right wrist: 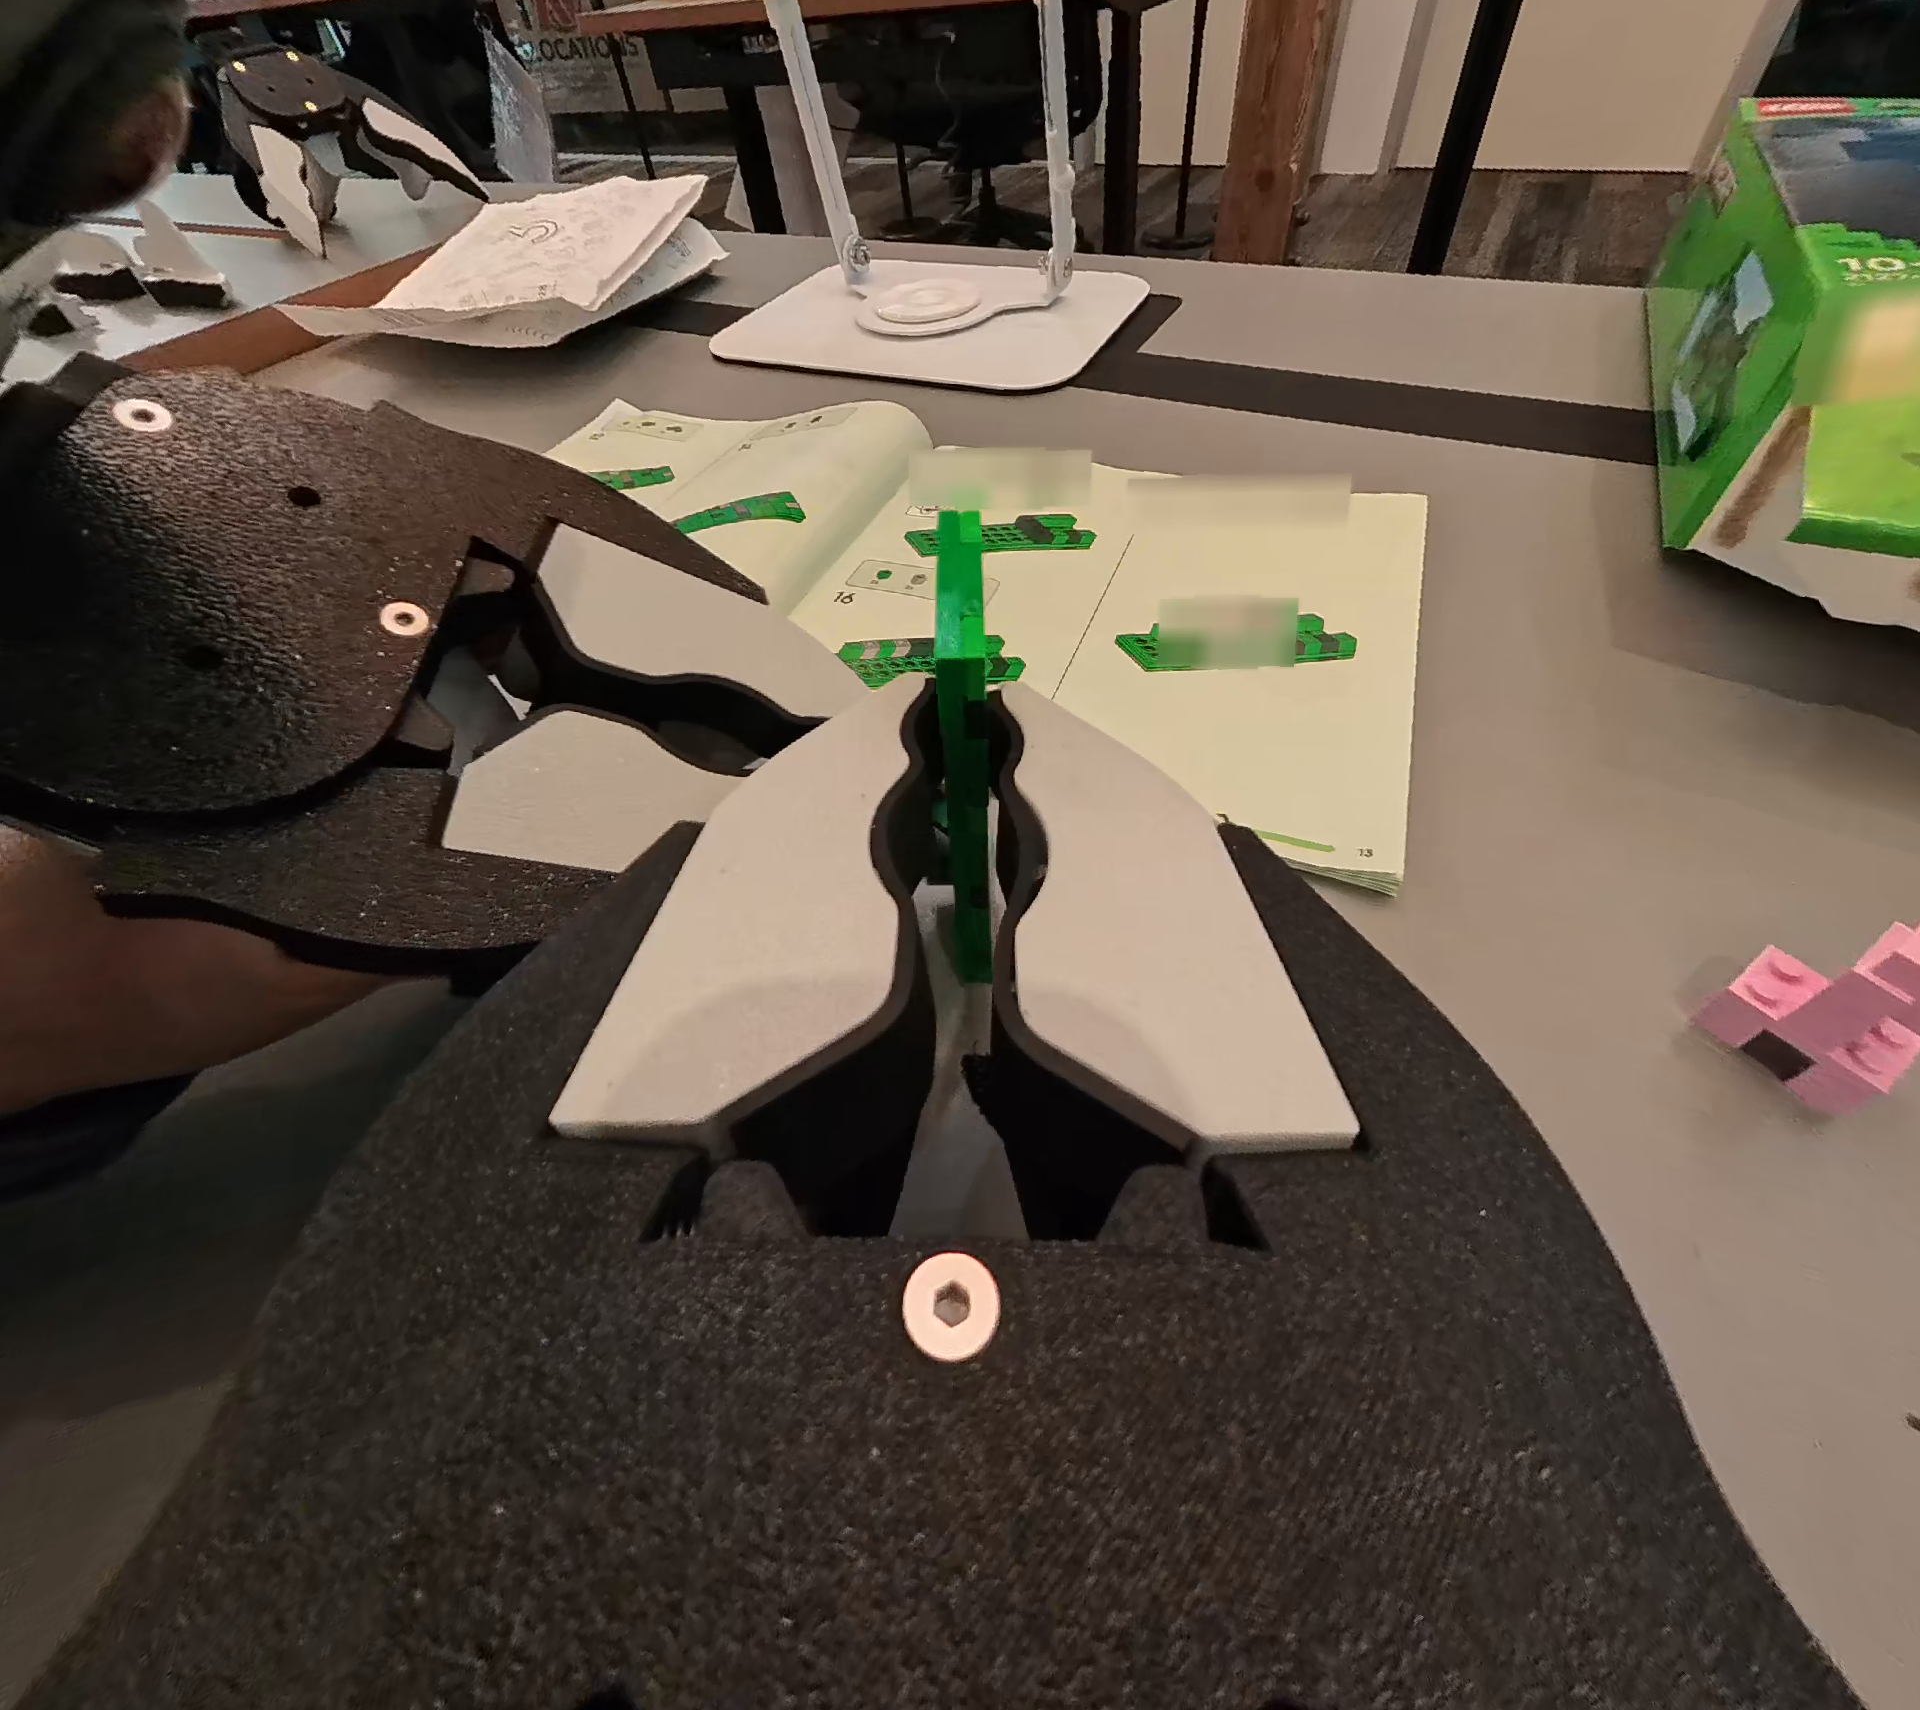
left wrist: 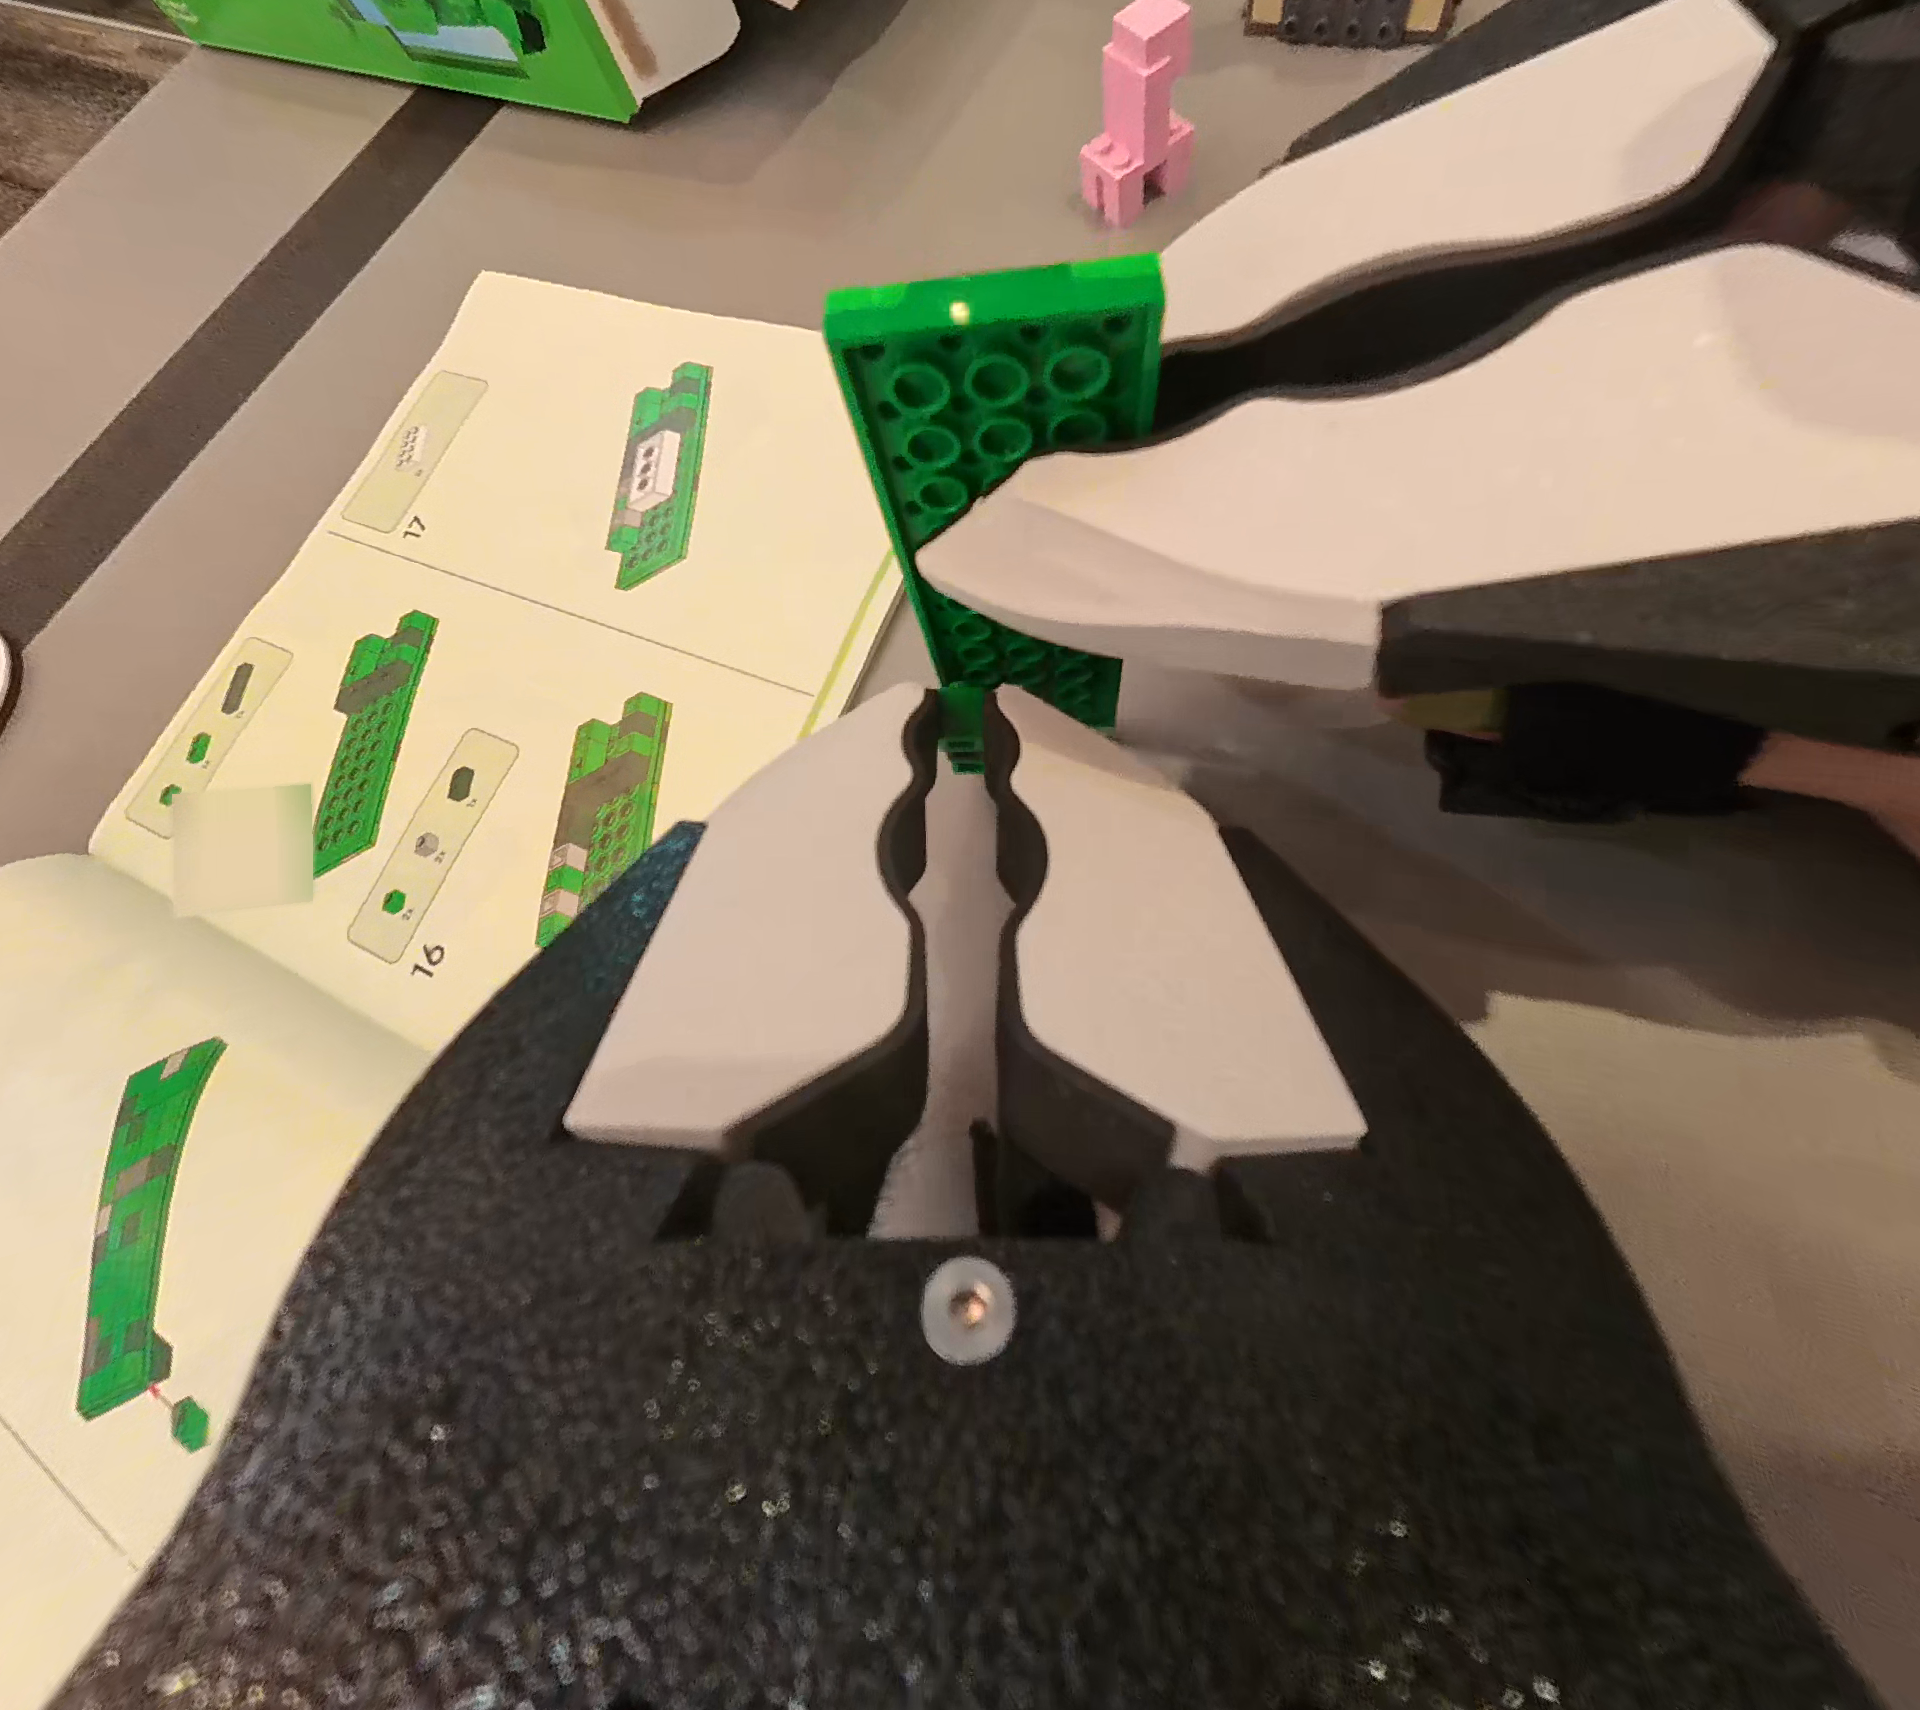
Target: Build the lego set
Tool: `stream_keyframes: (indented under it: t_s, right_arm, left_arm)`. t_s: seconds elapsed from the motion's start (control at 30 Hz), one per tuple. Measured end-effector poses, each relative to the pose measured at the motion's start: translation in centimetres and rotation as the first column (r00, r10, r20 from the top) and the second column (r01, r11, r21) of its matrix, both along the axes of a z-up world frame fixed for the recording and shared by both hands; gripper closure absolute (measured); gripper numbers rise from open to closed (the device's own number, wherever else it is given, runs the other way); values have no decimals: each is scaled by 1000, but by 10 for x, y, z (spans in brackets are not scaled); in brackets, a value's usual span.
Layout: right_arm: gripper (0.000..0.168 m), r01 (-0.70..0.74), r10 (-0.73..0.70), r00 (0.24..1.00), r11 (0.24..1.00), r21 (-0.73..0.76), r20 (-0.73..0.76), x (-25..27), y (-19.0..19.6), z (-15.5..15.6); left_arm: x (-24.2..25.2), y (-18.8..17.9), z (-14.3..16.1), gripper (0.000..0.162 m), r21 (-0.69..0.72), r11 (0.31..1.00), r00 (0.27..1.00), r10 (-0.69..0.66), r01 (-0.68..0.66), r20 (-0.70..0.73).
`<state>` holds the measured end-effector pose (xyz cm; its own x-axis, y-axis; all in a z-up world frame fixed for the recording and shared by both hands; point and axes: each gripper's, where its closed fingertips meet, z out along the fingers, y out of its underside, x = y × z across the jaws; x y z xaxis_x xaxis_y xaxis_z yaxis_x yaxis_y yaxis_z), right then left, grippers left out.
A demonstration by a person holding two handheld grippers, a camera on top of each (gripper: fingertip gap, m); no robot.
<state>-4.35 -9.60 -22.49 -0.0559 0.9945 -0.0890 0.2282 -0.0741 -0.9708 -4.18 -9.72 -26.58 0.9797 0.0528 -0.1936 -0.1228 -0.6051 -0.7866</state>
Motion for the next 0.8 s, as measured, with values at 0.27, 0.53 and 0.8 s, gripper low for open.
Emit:
stream_keyframes:
  t_s: [0.27, 0.53, 0.8]
  right_arm:
    - [162, 2, -2, 1000, 998, -56, 1, 0, 3, 0]
    - [161, 7, -5, 1000, 994, -113, 13, -1, 7, -2]
    - [162, -17, 20, 1000, 988, -152, 14, 0, 6, -2]
  left_arm:
    - [1, 2, -2, 154, -3, 1000, 1000, 4, -4, 31]
    - [-1, 1, -4, 145, -11, 1000, 999, 18, -17, 31]
    - [3, -10, 2, 121, -19, 998, 999, -54, 53, -5]
